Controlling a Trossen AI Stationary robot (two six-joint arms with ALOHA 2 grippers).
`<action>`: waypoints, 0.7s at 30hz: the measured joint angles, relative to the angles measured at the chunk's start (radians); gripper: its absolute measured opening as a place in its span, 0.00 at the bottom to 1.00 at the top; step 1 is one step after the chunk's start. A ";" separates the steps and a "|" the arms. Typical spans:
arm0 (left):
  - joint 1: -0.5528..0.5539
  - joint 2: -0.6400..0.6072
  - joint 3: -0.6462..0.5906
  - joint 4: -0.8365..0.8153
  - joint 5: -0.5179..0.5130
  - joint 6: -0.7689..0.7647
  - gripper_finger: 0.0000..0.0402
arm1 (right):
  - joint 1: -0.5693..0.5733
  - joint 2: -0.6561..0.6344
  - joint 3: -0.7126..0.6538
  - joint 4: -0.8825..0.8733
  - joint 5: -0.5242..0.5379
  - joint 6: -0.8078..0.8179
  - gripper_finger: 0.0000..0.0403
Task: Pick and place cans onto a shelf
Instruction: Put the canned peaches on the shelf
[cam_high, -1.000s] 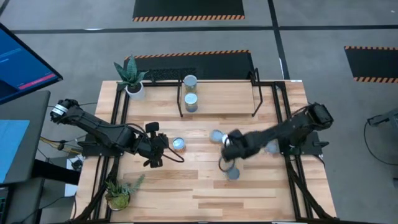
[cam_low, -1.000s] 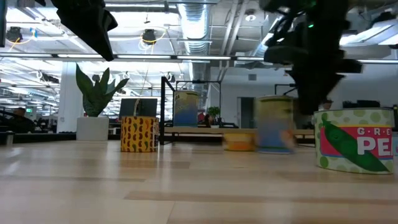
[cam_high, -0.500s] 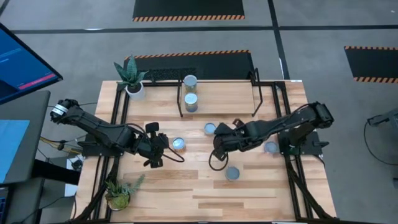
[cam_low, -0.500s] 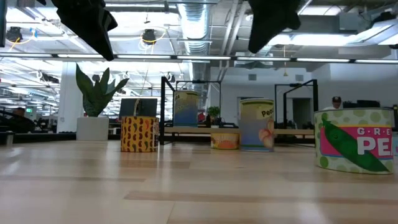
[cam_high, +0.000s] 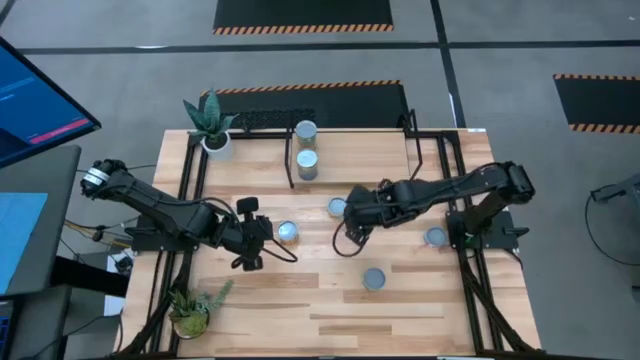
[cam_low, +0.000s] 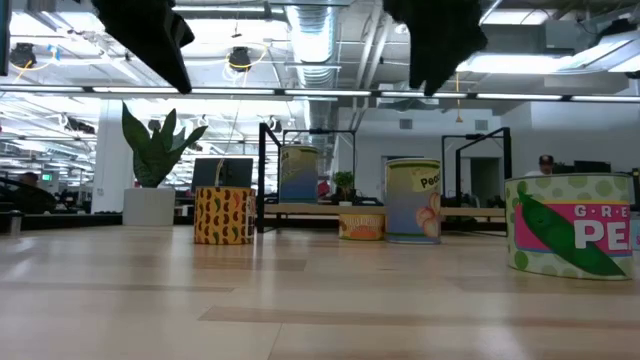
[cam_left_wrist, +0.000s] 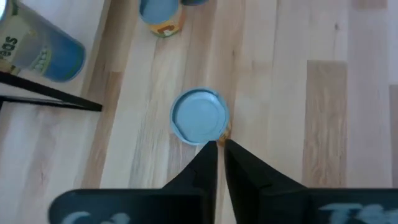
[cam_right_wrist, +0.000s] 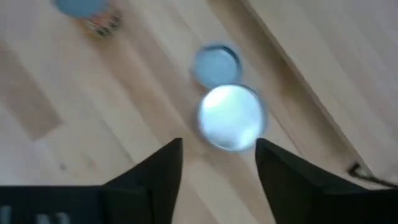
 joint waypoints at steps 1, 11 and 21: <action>0.009 0.000 0.000 0.005 0.000 -0.016 0.06 | -0.013 0.000 0.000 -0.022 0.000 0.000 0.60; 0.156 0.000 0.000 0.039 0.008 -0.200 0.28 | -0.225 0.001 -0.054 -0.123 -0.116 -0.102 0.64; 0.198 0.000 0.000 0.045 0.034 -0.267 0.39 | -0.345 0.002 -0.162 0.080 -0.307 -0.312 0.64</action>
